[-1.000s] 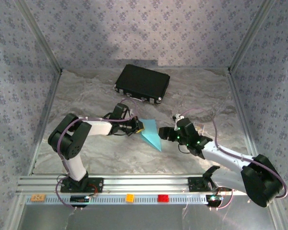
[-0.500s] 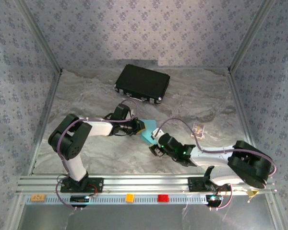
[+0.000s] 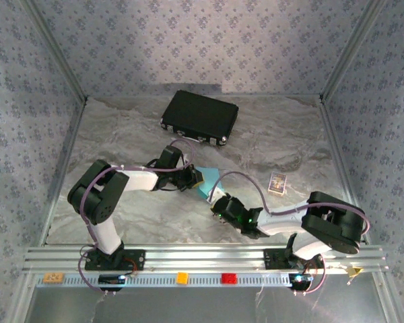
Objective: Fold a paper plane with a square sheet of paper (pick it up from the middle)
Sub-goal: Fourth fold the wing at the center of the table.
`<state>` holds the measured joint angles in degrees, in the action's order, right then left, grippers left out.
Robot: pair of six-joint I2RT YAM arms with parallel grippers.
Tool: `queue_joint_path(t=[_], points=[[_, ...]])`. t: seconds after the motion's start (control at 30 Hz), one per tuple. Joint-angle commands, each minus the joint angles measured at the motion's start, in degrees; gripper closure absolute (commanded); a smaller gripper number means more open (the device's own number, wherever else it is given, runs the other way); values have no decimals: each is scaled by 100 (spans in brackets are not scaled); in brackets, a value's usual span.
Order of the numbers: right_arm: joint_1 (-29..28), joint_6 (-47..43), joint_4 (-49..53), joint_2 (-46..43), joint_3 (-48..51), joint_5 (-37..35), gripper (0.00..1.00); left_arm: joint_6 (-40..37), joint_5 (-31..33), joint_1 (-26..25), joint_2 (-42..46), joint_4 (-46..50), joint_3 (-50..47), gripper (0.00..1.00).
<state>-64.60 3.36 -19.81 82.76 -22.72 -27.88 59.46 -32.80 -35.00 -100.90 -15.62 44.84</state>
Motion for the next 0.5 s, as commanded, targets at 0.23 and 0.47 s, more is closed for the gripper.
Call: queue_joint_path(t=[0.23, 0.47], points=[[-15, -19, -25, 91, -115, -130, 73, -118, -80, -27, 228, 115, 194, 87], [17, 41, -66, 91, -115, -36, 81, -163, -45, -26, 224, 211, 224, 77]])
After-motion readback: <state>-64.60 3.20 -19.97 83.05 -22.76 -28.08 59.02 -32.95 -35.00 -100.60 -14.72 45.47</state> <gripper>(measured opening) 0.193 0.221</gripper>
